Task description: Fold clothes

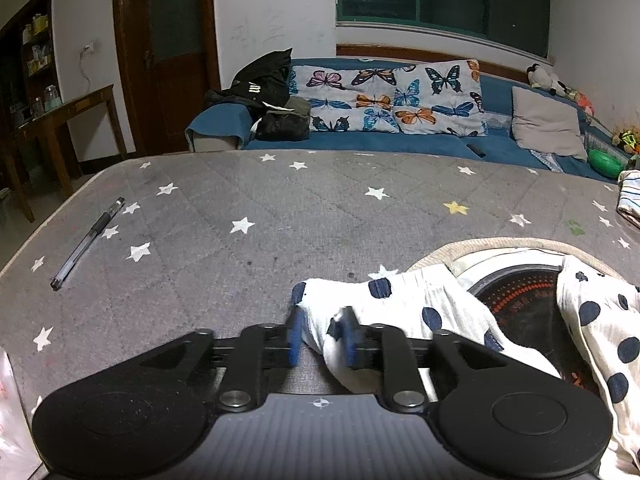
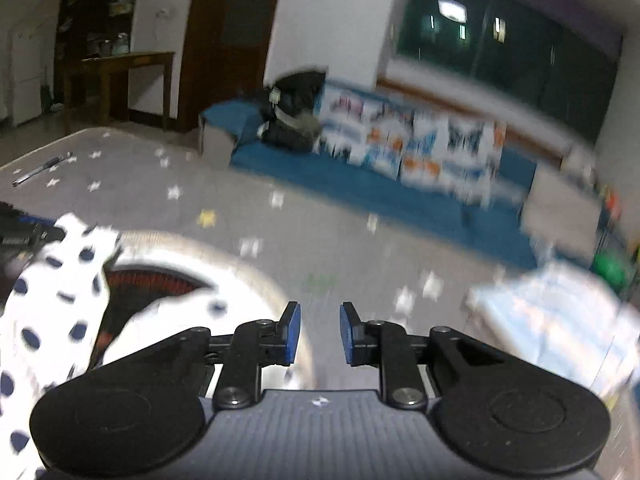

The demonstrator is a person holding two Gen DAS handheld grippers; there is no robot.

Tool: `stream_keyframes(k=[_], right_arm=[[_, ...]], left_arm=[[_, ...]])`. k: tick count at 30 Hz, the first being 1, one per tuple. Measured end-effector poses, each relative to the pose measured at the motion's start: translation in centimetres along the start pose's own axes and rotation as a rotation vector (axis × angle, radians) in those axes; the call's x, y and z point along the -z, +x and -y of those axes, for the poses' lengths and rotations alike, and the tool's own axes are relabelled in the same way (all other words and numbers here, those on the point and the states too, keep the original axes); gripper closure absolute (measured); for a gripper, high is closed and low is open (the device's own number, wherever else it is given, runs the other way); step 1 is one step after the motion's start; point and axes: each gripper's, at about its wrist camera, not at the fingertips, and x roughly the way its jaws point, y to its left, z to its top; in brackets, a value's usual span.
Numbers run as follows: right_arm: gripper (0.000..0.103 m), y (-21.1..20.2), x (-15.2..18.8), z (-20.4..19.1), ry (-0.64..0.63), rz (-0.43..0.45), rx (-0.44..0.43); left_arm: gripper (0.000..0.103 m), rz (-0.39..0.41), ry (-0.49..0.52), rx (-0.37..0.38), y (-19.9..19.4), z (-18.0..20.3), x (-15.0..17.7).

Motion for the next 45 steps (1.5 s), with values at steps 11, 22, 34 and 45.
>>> stream_keyframes(k=[11, 22, 34, 45], right_arm=[[0.08, 2.6, 3.6, -0.1, 0.125, -0.085, -0.079], [0.095, 1.9, 3.4, -0.2, 0.03, -0.031, 0.053], [0.095, 2.4, 4.6, 6.7, 0.061, -0.076, 0.249], [0.084, 3.5, 4.8, 9.3, 0.14, -0.078, 0.28]], left_arm=[[0.056, -0.002, 0.036, 0.011, 0.0, 0.4, -0.2], [0.09, 0.003, 0.082, 0.044, 0.8, 1.2, -0.6], [0.091, 0.035, 0.03, -0.086, 1.6, -2.5, -1.9], [0.073, 0.041, 0.024, -0.16, 2.3, -4.9, -3.3]])
